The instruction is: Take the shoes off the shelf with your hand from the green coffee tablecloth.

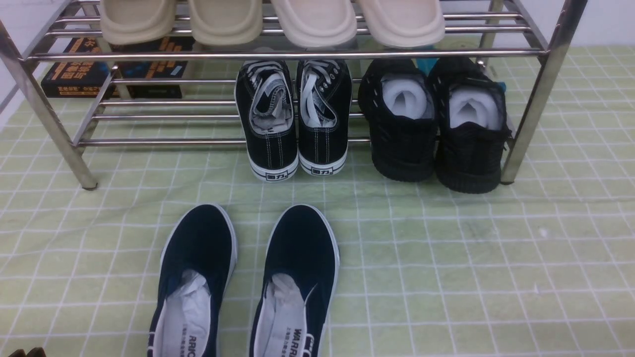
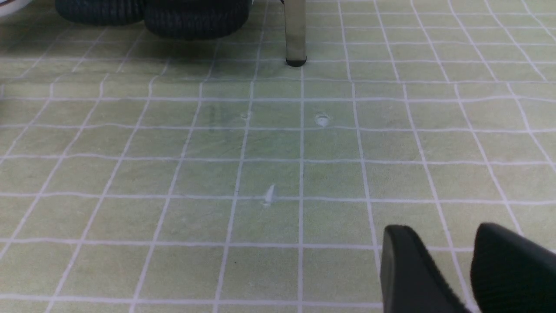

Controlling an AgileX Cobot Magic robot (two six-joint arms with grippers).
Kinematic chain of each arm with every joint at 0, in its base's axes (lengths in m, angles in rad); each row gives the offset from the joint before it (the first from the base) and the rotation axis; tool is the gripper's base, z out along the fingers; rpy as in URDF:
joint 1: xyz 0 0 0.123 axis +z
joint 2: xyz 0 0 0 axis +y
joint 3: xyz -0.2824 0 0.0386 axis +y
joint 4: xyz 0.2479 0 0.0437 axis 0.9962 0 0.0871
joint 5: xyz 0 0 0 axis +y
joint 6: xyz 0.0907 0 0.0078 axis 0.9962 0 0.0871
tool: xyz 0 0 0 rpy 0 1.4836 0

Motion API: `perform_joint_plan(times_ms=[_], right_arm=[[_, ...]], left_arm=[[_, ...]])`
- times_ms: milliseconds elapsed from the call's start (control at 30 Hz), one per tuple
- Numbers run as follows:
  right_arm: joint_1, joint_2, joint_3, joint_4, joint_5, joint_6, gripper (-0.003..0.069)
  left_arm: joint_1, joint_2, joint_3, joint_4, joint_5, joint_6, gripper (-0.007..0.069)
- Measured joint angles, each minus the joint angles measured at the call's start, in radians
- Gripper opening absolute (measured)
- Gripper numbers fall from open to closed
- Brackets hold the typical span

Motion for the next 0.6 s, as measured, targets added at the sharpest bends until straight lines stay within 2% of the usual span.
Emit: perform_joint_plan(times_ms=[600], right_arm=[[0.0,0.0,0.0,-0.082,0.0,0.0,0.0243]], left_arm=[[0.0,0.0,0.0,0.001,-0.001,0.0,0.0159]])
